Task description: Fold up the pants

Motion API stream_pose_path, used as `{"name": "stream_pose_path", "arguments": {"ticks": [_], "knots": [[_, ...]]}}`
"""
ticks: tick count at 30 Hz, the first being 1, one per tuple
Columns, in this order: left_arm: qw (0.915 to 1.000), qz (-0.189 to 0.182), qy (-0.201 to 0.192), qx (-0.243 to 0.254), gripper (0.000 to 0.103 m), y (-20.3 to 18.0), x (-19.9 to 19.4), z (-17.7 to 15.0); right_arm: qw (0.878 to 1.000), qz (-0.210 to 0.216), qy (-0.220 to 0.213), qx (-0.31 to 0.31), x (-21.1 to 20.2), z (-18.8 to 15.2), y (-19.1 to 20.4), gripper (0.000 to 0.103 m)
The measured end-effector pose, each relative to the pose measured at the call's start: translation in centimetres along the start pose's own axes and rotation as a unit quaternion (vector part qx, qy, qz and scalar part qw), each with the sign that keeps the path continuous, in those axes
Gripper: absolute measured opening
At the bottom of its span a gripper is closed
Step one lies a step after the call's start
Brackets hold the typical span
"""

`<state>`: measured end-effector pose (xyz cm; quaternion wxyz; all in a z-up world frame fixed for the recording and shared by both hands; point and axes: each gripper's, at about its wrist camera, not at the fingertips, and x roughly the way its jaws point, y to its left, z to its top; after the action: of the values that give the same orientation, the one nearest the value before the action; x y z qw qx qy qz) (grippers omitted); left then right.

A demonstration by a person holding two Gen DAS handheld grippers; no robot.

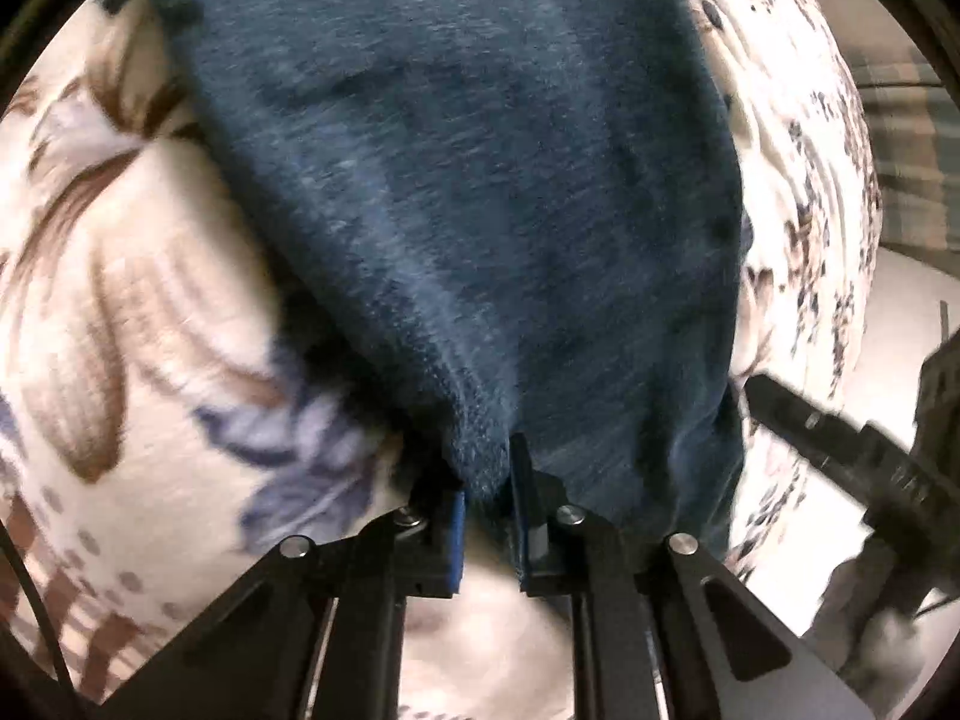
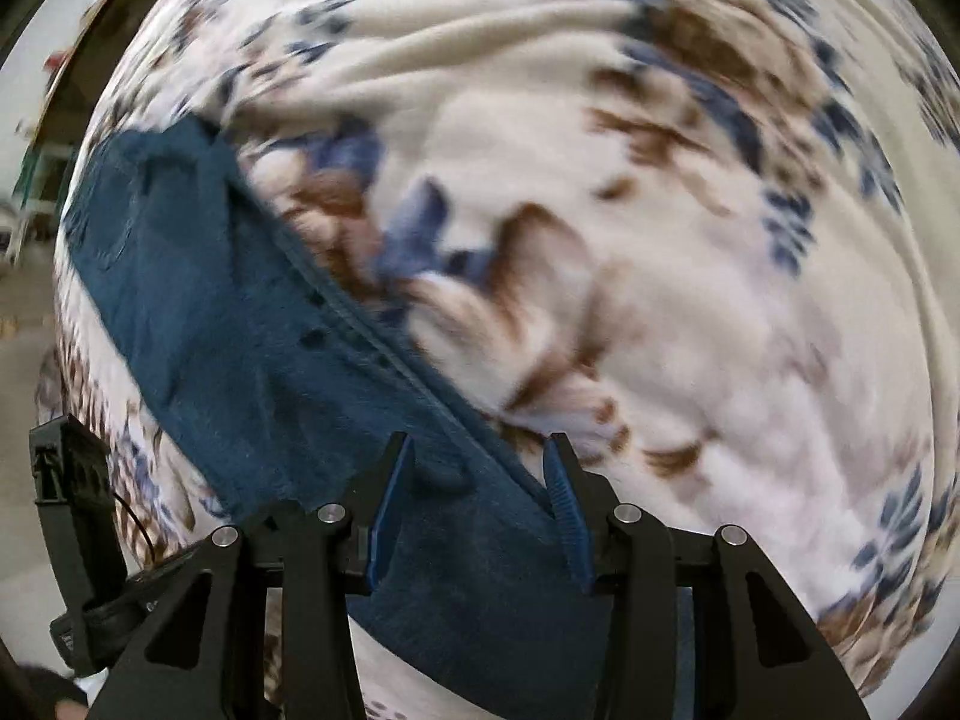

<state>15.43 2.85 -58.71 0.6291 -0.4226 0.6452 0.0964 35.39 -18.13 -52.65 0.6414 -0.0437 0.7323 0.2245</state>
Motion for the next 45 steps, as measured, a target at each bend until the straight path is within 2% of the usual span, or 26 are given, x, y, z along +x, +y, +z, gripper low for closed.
{"name": "stream_pose_path", "arguments": {"ticks": [2, 4, 5, 6, 7, 10, 15, 19, 25, 26, 27, 28, 29, 33, 35, 37, 42, 45], "knots": [[0.9999, 0.005, -0.002, 0.009, 0.010, 0.4, 0.0, 0.0, 0.999, -0.004, 0.002, -0.034, 0.1, 0.4, 1.3, 0.048], [0.9999, 0.008, -0.001, 0.012, 0.010, 0.3, 0.1, 0.2, 0.997, -0.030, 0.004, -0.065, 0.7, 0.8, 2.8, 0.045], [0.9999, 0.009, 0.000, 0.010, 0.010, 0.2, 0.2, 0.3, 0.997, -0.032, 0.005, -0.076, 0.9, 0.9, 3.1, 0.041], [0.9999, 0.012, 0.000, 0.012, 0.010, 0.1, 0.2, 0.4, 0.996, -0.022, 0.009, -0.088, 1.2, 1.3, 3.7, 0.030], [0.9998, 0.012, -0.002, 0.016, 0.010, 0.2, 0.1, 0.3, 0.995, -0.018, 0.012, -0.098, 1.5, 1.5, 4.1, 0.028], [0.9997, 0.014, -0.006, 0.021, 0.010, 0.4, 0.2, 0.1, 0.991, -0.022, 0.010, -0.130, 2.0, 2.5, 5.8, 0.028], [0.9997, 0.014, -0.004, 0.018, 0.010, -0.2, 1.0, 0.3, 0.989, 0.025, 0.020, -0.147, 3.0, 4.6, 7.2, 0.026], [0.9998, 0.012, -0.001, 0.015, 0.010, 0.0, 1.0, 0.2, 0.983, 0.024, 0.042, -0.175, 3.5, 5.7, 7.8, 0.026], [0.9999, 0.011, 0.002, 0.012, 0.010, 0.1, 1.1, 0.3, 0.979, 0.029, 0.050, -0.193, 3.4, 5.7, 7.9, 0.027], [0.9998, 0.013, 0.001, 0.014, 0.010, 0.0, 1.1, 0.3, 0.979, 0.024, 0.047, -0.195, 3.9, 5.4, 8.6, 0.025], [0.9998, 0.014, 0.001, 0.016, 0.010, 0.0, 1.0, 0.3, 0.979, 0.013, 0.042, -0.200, 4.0, 5.1, 9.0, 0.015], [0.9997, 0.015, 0.000, 0.018, 0.010, -0.1, 0.9, 0.3, 0.976, -0.019, 0.035, -0.212, 4.2, 4.7, 9.7, 0.003], [0.9997, 0.016, -0.001, 0.021, 0.010, -0.1, 0.9, 0.2, 0.975, -0.037, 0.021, -0.219, 4.1, 4.2, 10.3, 0.003], [0.9996, 0.018, -0.004, 0.024, 0.010, -0.3, 0.9, 0.1, 0.983, -0.043, -0.013, -0.180, 2.6, 3.5, 10.1, 0.002], [0.9996, 0.018, -0.002, 0.024, 0.010, -0.2, 0.9, 0.2, 0.988, -0.001, -0.006, -0.151, 2.2, 3.5, 9.4, 0.003], [0.9996, 0.018, -0.001, 0.024, 0.010, -0.2, 1.0, 0.2, 0.986, 0.018, 0.009, -0.165, 2.3, 3.7, 9.1, 0.004], [0.9994, 0.023, -0.005, 0.026, 0.010, -0.2, 1.1, 0.1, 0.986, 0.038, 0.067, -0.148, 4.3, 5.1, 8.0, 0.007], [0.9994, 0.023, -0.004, 0.026, 0.010, -0.2, 1.2, 0.1, 0.983, 0.016, 0.073, -0.165, 5.1, 5.4, 8.8, 0.015]]}}
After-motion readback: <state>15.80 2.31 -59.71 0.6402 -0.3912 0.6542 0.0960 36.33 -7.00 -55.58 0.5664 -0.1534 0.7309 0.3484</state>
